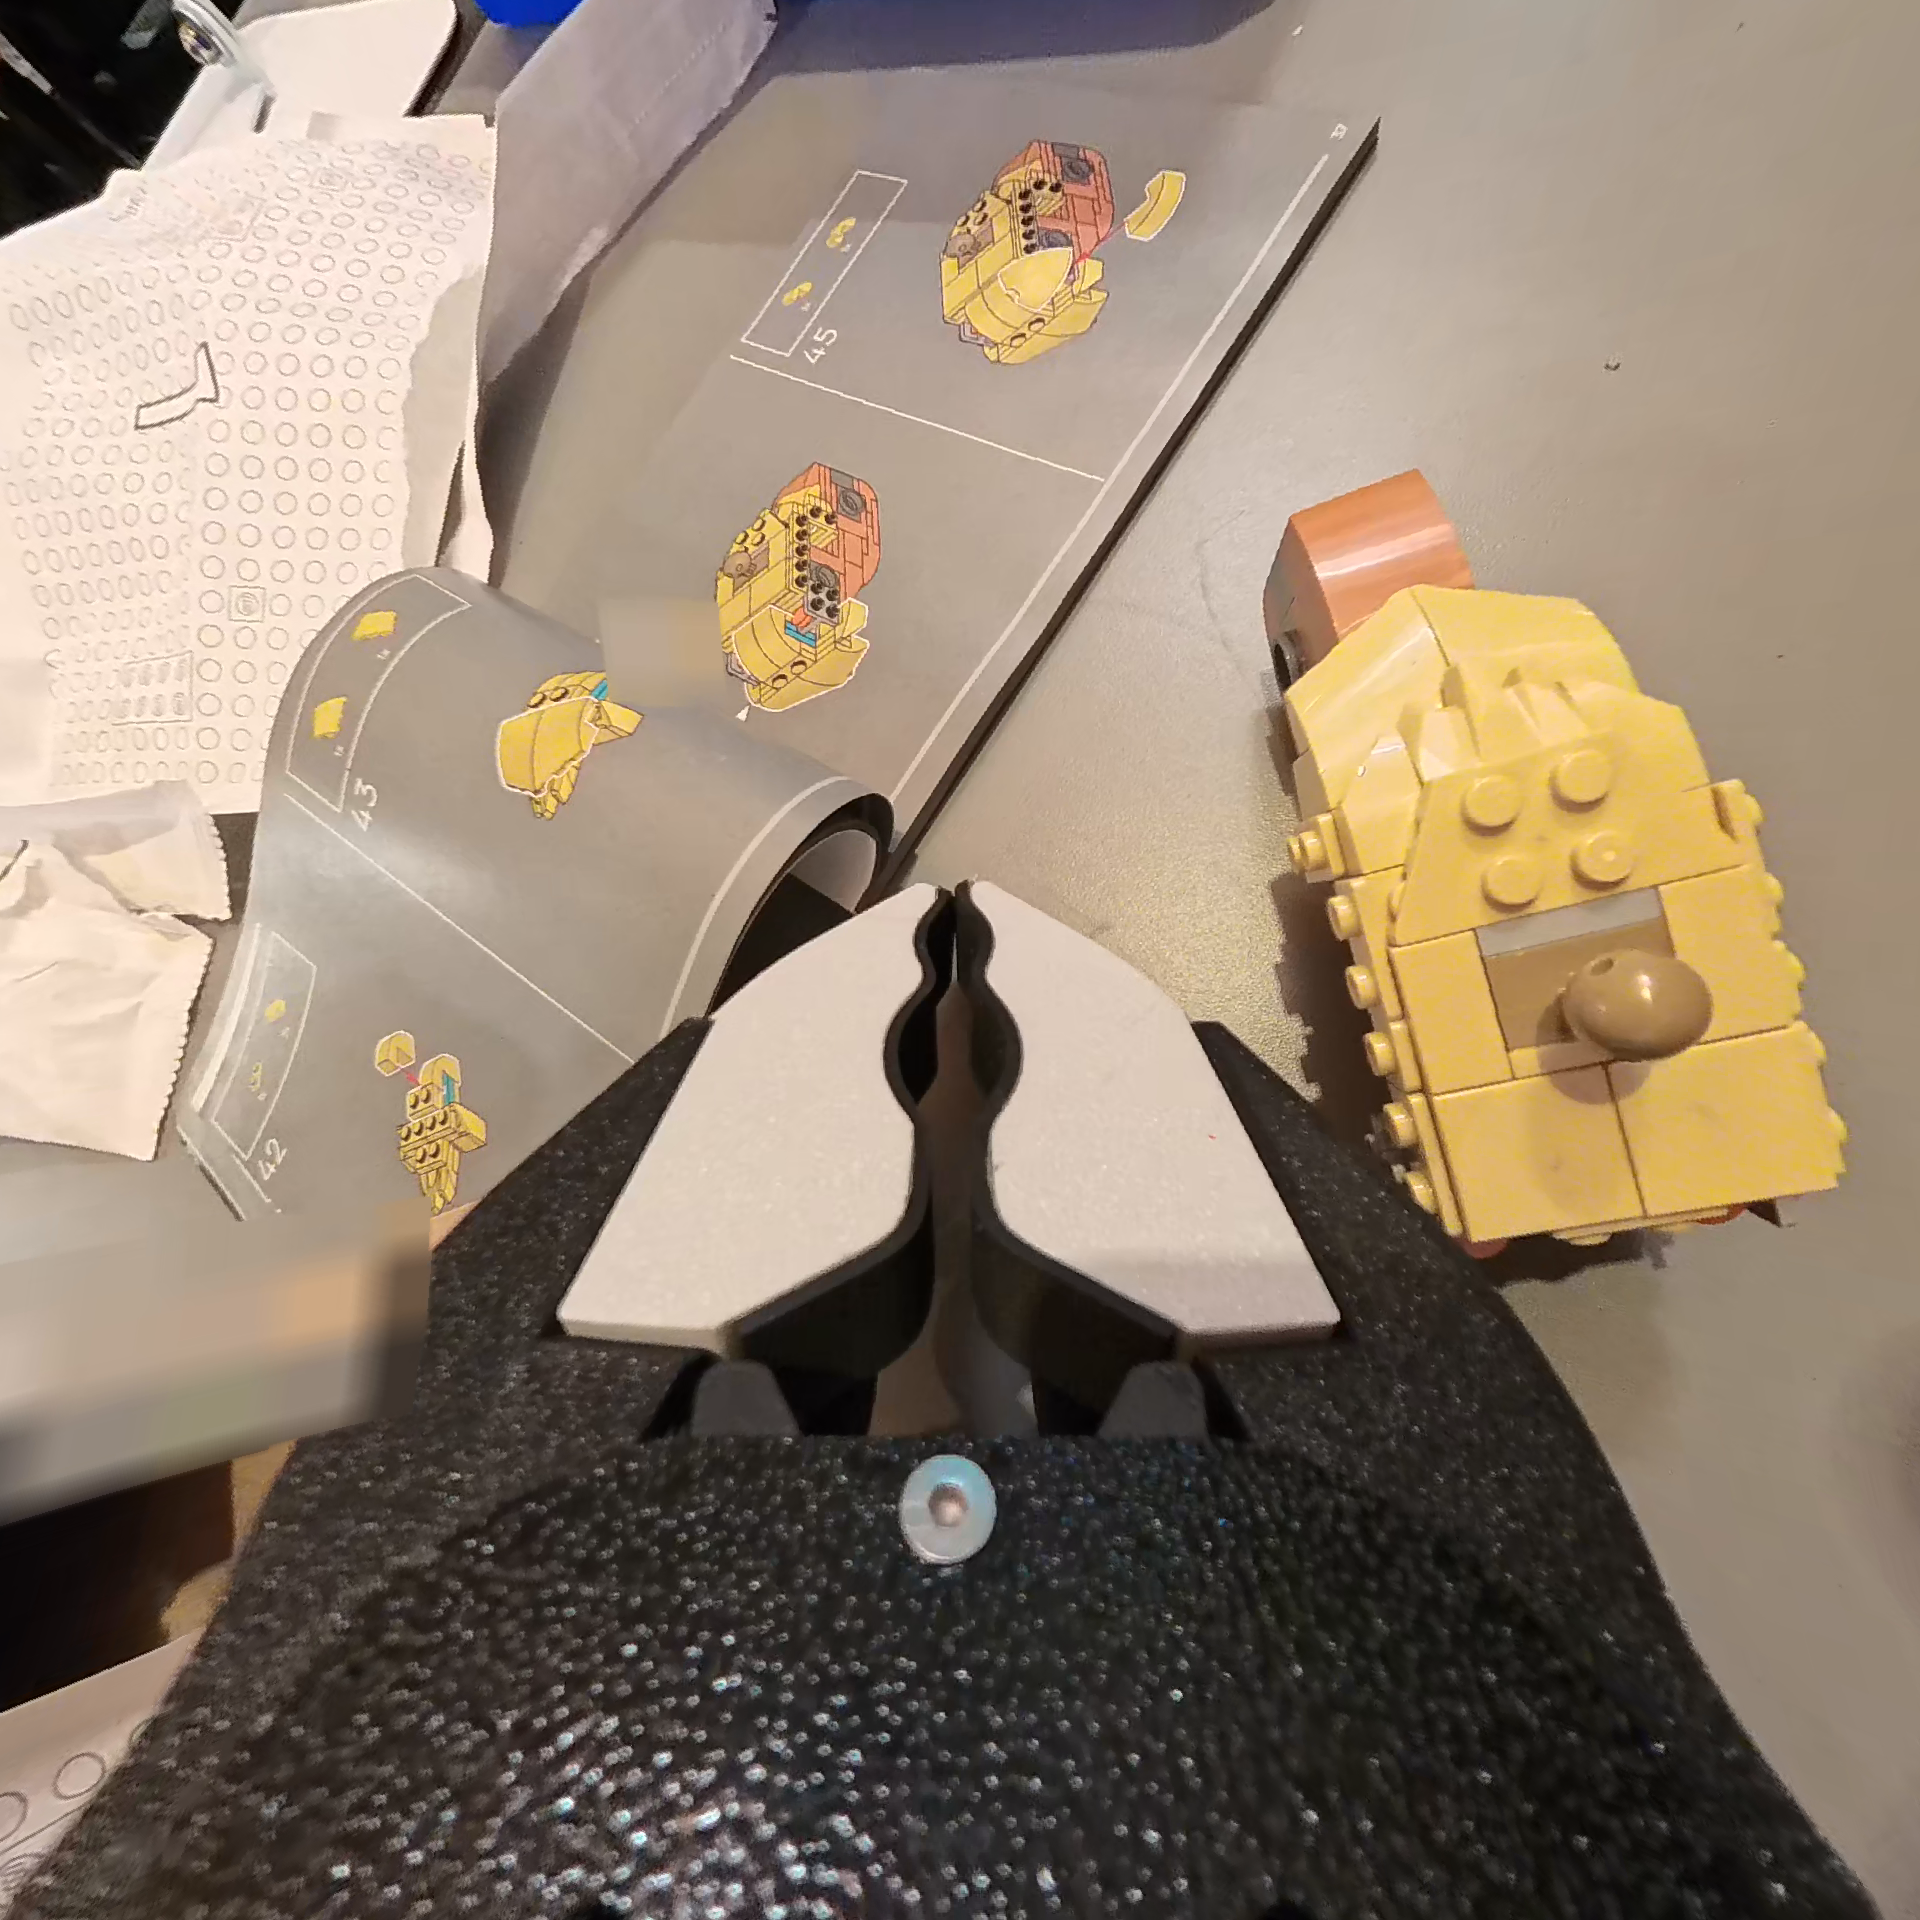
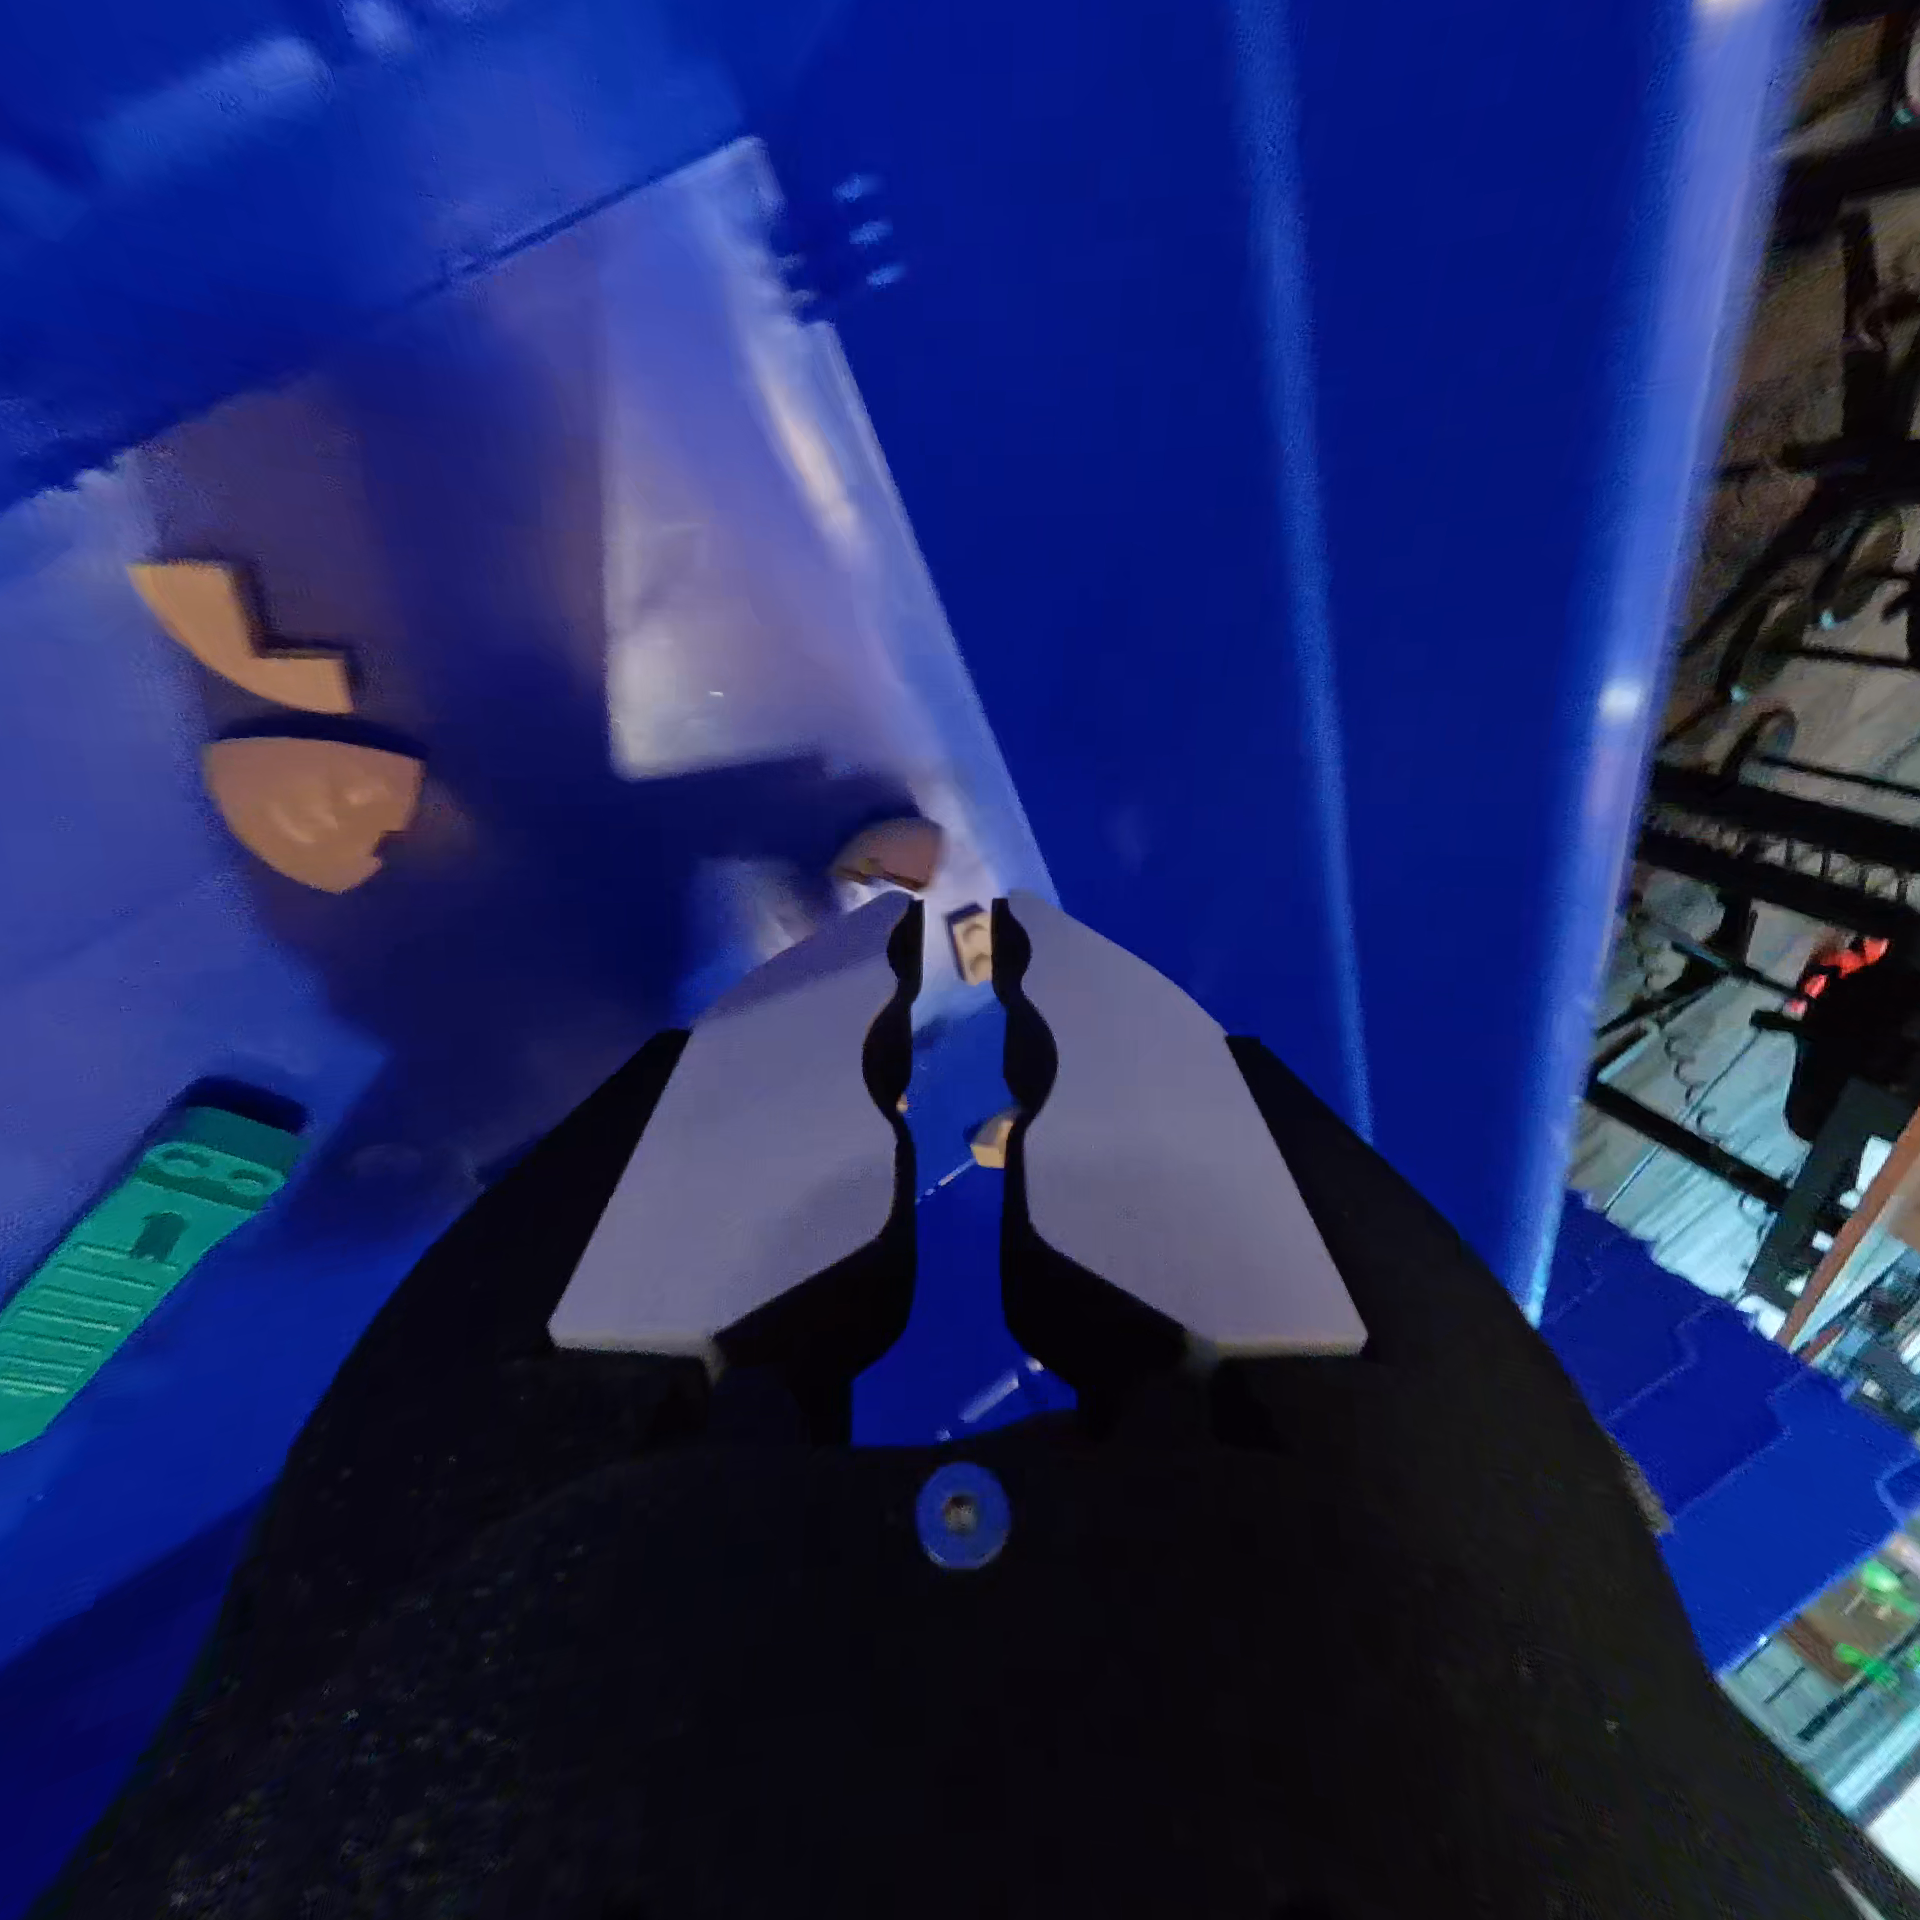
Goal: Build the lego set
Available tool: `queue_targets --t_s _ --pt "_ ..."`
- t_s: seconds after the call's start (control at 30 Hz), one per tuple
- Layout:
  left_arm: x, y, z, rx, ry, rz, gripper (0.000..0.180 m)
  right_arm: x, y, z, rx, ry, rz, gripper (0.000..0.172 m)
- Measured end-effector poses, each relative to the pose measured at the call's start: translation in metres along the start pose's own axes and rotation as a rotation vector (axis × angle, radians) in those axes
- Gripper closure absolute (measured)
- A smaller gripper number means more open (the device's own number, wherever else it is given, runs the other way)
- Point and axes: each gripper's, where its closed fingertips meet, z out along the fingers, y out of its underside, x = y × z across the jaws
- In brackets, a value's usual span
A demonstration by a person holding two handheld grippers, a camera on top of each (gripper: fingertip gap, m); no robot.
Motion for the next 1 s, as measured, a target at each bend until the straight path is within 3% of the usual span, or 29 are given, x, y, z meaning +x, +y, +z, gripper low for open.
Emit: queue_targets --t_s 0.2,0.67,0.9,1.0 --pt "0.002 0.001 0.001 -0.008 0.001 0.014 0.18 0.021 0.03 0.01 -0.114 0.019 0.188 0.157" --pt "0.003 0.001 0.001 -0.014 0.003 0.021 0.18 0.01 0.025 0.019 -0.167 -0.148 0.317 0.155" --pt "0.005 0.001 0.001 -0.018 0.006 0.029 0.18 -0.007 0.022 0.013 -0.136 -0.24 0.352 0.166" --pt "0.005 0.001 0.001 -0.02 0.005 0.029 0.18 0.002 0.02 0.005 -0.087 -0.198 0.39 0.164"
